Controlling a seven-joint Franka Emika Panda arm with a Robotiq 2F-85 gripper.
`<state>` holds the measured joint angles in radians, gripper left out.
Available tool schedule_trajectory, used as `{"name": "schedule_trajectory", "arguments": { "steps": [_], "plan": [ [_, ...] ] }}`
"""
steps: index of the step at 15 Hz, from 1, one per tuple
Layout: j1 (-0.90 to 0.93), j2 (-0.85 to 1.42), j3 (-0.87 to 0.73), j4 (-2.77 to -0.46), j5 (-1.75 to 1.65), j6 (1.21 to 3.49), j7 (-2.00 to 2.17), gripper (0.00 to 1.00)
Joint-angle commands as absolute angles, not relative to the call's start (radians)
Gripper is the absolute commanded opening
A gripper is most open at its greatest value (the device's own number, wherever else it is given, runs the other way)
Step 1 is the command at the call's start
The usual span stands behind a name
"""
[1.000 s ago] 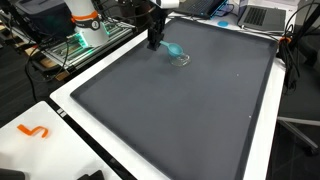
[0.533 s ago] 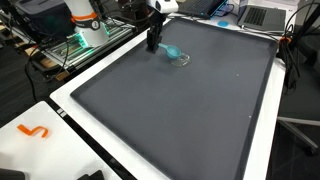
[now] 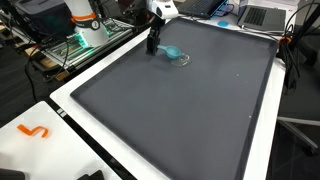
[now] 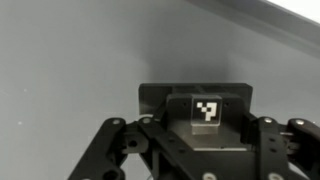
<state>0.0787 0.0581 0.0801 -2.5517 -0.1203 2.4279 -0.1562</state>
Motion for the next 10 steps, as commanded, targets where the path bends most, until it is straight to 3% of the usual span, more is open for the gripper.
{"name": "schedule_trajectory", "arguments": {
  "steps": [1, 10],
  "plan": [
    [0.074, 0.111, 0.078, -2.512, -0.112, 2.379, -0.18, 0.31],
    [0.078, 0.208, 0.083, -2.377, -0.124, 2.221, -0.189, 0.31]
  ]
}}
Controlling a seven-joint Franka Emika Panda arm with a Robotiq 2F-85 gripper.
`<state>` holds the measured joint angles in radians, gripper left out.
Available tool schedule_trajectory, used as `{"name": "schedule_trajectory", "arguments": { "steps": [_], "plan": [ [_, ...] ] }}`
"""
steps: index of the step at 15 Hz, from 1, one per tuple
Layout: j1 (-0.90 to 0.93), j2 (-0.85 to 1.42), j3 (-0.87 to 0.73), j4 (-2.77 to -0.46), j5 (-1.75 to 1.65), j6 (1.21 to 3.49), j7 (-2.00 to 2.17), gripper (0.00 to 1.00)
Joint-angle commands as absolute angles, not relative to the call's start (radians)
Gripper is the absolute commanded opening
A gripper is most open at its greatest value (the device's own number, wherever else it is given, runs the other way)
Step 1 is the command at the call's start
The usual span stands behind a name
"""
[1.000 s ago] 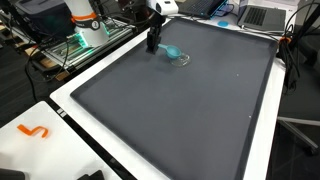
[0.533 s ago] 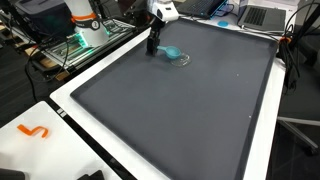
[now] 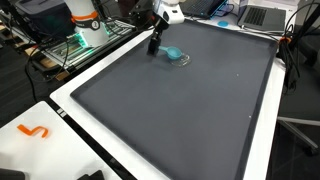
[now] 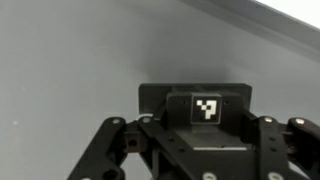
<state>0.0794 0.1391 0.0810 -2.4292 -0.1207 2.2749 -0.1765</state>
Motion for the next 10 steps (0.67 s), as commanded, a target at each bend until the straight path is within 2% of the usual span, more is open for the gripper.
{"name": "schedule_trajectory", "arguments": {
  "steps": [1, 10],
  "plan": [
    [0.078, 0.223, 0.084, -2.364, -0.122, 2.214, -0.191, 0.31],
    [0.077, 0.313, 0.087, -2.3, -0.128, 2.172, -0.231, 0.31]
  ]
}}
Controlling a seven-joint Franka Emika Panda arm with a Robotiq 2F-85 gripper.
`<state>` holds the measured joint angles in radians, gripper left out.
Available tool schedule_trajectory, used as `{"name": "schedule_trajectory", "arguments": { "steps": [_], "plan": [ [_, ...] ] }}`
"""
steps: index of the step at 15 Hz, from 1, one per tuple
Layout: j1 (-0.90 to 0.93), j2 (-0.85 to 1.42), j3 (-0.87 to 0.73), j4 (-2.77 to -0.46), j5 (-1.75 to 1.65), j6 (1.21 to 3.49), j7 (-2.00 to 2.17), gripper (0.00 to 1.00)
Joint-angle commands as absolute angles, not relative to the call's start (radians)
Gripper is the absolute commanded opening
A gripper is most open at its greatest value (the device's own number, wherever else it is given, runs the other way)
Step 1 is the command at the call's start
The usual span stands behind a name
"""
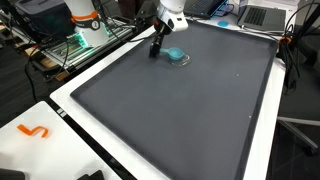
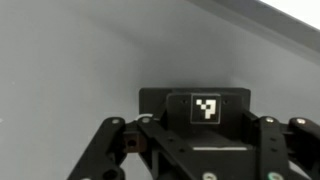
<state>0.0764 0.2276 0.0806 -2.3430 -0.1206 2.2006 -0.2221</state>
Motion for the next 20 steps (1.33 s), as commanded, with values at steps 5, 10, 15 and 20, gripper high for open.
{"name": "schedule_trajectory", "arguments": {
  "steps": [5, 10, 15, 20],
  "plan": [
    [0.089, 0.364, 0.089, -2.234, -0.145, 2.085, -0.214, 0.31],
    [0.09, 0.41, 0.089, -2.195, -0.153, 2.066, -0.213, 0.31],
    [0.094, 0.424, 0.091, -2.178, -0.159, 2.05, -0.21, 0.31],
    [0.102, 0.433, 0.086, -2.171, -0.181, 2.019, -0.19, 0.31]
  ]
}}
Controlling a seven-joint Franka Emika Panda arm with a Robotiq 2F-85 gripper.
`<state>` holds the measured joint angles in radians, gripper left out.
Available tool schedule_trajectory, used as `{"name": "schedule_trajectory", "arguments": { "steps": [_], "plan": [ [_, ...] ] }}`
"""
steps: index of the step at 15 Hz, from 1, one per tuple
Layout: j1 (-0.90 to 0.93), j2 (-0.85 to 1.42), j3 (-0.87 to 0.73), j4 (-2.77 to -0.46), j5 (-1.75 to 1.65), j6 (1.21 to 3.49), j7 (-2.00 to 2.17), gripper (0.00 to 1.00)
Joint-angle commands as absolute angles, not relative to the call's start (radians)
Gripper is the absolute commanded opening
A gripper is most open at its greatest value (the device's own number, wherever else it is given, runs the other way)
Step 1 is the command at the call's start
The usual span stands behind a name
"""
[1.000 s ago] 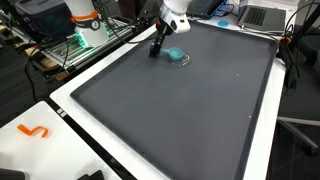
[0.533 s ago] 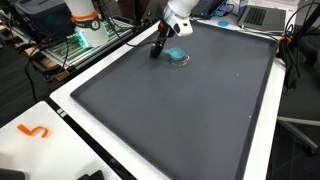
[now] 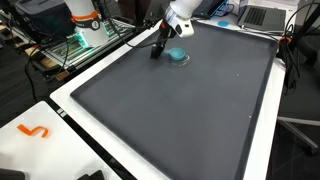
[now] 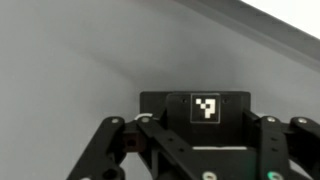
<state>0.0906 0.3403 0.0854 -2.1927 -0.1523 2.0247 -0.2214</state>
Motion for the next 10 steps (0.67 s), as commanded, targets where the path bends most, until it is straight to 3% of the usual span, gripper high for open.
{"name": "schedule_trajectory", "arguments": {
  "steps": [1, 10],
  "plan": [
    [0.102, 0.435, 0.085, -2.17, -0.184, 2.013, -0.189, 0.31],
    [0.101, 0.445, 0.088, -2.164, -0.195, 2.022, -0.196, 0.31]
  ]
}}
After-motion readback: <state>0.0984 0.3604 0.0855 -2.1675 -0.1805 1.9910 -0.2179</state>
